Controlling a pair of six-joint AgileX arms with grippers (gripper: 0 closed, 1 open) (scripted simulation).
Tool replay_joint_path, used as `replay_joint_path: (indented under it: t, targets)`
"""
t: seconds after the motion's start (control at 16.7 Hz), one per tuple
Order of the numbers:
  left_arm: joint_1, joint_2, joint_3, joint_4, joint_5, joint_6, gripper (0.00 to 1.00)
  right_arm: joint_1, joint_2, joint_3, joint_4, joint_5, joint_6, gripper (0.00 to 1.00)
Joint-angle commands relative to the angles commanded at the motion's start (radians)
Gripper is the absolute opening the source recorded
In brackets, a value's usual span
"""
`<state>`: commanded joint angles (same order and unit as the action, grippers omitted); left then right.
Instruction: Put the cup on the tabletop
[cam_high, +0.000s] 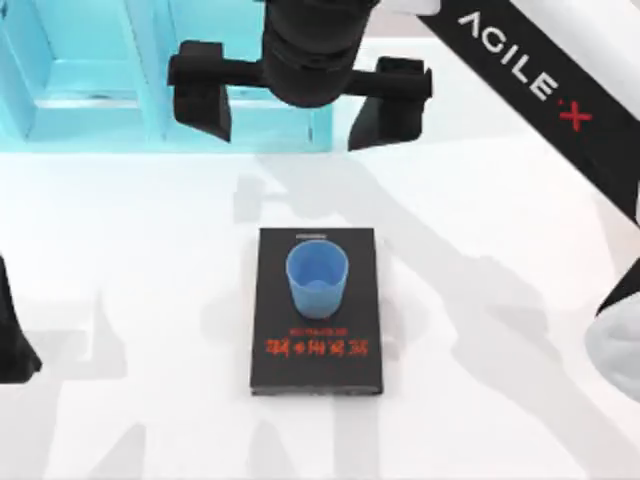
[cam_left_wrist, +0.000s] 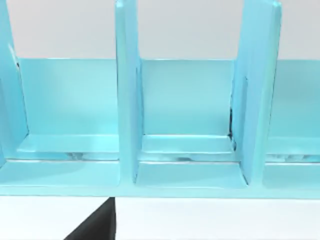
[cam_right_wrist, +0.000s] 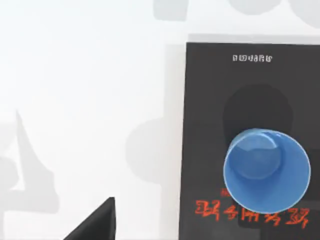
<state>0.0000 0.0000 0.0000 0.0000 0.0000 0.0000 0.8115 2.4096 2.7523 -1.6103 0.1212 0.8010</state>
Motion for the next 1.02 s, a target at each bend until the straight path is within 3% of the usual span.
replay_joint_path:
  t: [0.36,0.78,1.02]
  targets:
    - [0.000,0.000,0.000,0.000,0.000,0.000,1.00,0.029,0.214,0.144,-0.159,-0.034,0.068,1.00]
    - [0.000,0.000,0.000,0.000,0.000,0.000,1.00,0.025,0.227,0.151,-0.163,-0.034,0.069,1.00]
    - [0.000,0.000,0.000,0.000,0.000,0.000,1.00,0.027,0.318,0.265,-0.190,-0.034,0.068,1.00]
